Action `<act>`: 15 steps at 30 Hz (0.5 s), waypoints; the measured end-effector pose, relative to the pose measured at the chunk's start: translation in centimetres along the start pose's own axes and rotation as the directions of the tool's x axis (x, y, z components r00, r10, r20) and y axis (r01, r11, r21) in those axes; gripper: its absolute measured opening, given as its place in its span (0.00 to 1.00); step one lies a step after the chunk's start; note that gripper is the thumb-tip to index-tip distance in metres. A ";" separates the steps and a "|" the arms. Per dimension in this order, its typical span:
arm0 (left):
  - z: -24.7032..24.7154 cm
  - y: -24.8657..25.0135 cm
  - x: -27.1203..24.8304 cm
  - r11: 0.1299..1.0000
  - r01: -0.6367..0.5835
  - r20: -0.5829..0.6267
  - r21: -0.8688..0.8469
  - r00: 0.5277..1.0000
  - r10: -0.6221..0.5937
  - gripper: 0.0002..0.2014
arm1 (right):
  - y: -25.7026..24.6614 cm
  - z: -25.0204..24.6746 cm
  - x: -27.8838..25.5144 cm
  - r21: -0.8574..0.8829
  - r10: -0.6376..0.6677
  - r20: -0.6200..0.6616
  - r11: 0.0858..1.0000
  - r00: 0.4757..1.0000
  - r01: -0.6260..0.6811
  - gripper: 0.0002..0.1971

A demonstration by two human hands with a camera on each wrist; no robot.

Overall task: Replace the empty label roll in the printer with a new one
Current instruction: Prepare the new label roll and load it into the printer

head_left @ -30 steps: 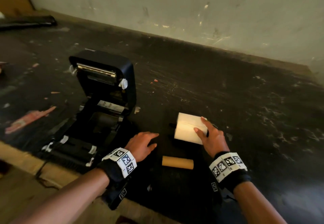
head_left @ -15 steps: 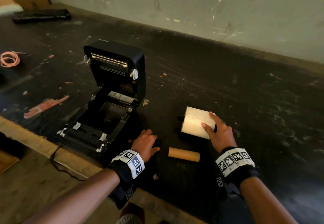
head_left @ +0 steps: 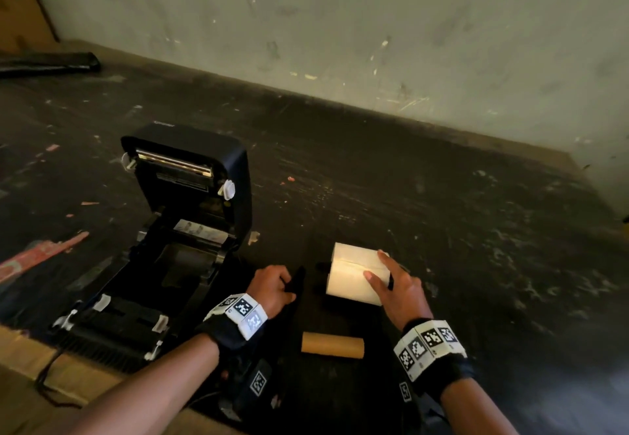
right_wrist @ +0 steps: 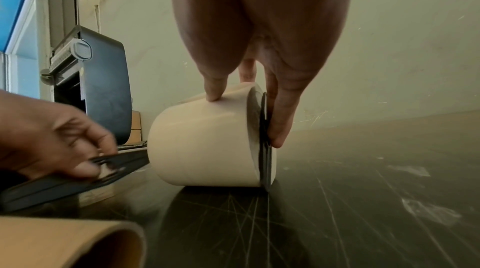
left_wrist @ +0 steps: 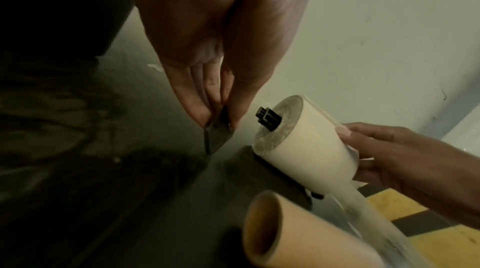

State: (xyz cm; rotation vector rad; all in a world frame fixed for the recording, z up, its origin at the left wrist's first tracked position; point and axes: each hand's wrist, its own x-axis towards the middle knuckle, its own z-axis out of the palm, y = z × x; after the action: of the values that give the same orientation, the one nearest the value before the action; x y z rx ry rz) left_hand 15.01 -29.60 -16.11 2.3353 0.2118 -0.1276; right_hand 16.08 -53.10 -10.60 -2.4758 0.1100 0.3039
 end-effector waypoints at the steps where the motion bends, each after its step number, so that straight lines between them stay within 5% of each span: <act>1: 0.1 0.3 0.5 1.000 -0.011 -0.026 -0.020 1.000 0.010 0.13 | 0.0 0.0 0.1 -0.001 0.000 0.006 1.000 1.000 0.000 0.30; 8: 1.2 2.0 3.3 0.987 -0.117 -0.074 -0.111 0.991 0.109 0.11 | 0.4 0.1 0.8 0.002 -0.011 0.003 1.000 1.000 0.011 0.30; 15: 2.2 2.5 4.2 0.959 -0.174 -0.001 -0.223 0.984 0.179 0.19 | 0.3 -0.1 1.1 0.008 -0.008 0.012 1.000 1.000 0.008 0.29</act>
State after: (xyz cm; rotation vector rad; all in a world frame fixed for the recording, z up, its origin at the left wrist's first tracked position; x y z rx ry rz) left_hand 19.57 -32.45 -16.55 2.1164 0.0061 -0.0353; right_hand 17.17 -53.40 -10.97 -2.4657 0.0964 0.3148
